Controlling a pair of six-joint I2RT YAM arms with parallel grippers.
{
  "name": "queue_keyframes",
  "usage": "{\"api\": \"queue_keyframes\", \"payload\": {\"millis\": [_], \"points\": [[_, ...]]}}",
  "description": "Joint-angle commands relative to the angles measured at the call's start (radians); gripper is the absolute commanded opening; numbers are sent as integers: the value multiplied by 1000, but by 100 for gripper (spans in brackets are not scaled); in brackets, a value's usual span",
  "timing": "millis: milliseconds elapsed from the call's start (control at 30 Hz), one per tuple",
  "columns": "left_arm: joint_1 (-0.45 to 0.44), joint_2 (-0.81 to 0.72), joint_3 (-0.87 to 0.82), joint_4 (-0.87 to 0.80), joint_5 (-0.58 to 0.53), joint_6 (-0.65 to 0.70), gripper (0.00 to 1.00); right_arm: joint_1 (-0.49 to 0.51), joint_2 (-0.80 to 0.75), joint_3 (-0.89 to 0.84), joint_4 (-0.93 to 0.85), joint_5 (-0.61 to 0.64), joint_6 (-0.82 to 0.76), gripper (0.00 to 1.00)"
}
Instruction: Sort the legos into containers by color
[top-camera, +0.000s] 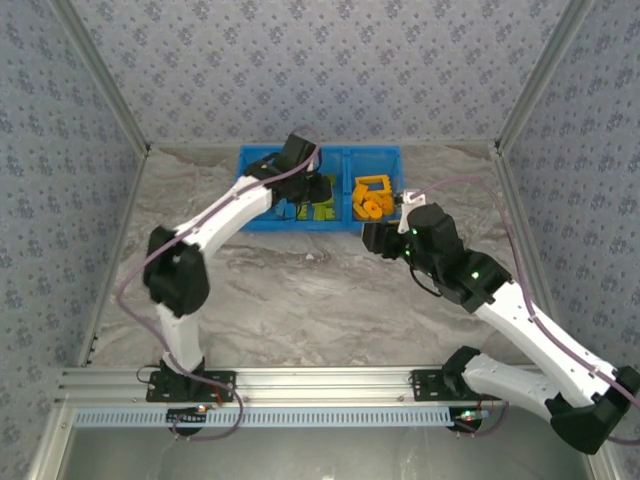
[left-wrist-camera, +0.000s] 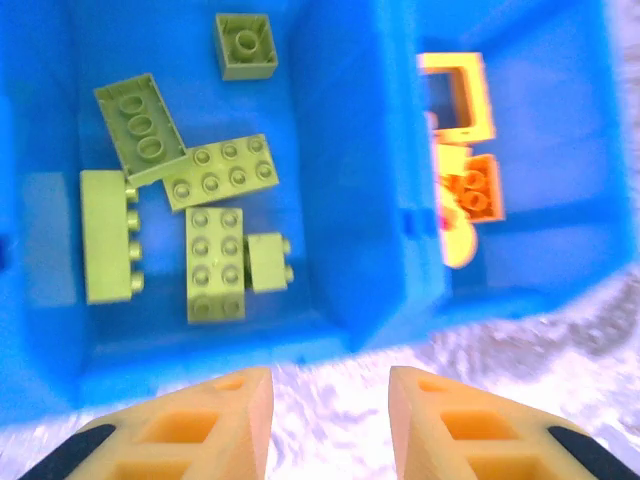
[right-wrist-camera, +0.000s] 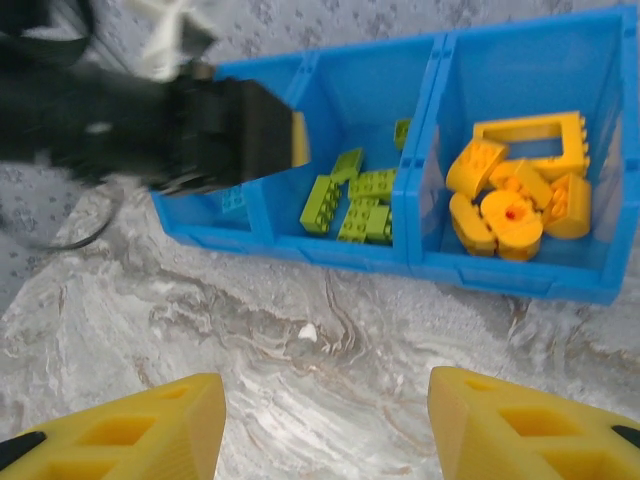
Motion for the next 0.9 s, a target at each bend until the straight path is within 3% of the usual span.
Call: {"api": "queue_keyframes", "payload": {"millis": [0,133,333,433,467,500,533,633,733,800,867], "points": [[-26,-207,-190,77,-61,-21,35,-7,-53,-30,-15,37,-64,59],[-46,-472,-466,141,-70,-6,37,-11,-116,-79,-27,39,-112,59],[-64,-852,-740,69,-146,5,41,-18,-209,-163,-53,49,-129,63],[-56,-987,-781,3,-191,12,59,-23,-224,-183,-66,75,-116,70],[-48,-1020,-783,-27,-215,9,70,-26,-224,-184,-79,102,-96,84],[-35,-1045,-782,-54,-239,3,91,-30,-223,-183,-90,128,-83,100],[-15,-1061,-779,-74,-246,3,98,-38,-222,-181,-98,159,-77,100],[39,-1075,-753,-131,-289,52,98,-53,-224,-173,-101,270,-90,100],[42,-1071,-723,-164,-510,87,98,-64,-211,-166,-116,464,-47,100],[55,-1044,-709,-209,-773,39,98,-136,-157,-138,-213,656,86,100],[117,-1017,-738,-210,-943,14,98,-238,-113,-146,-202,682,83,100]]}}
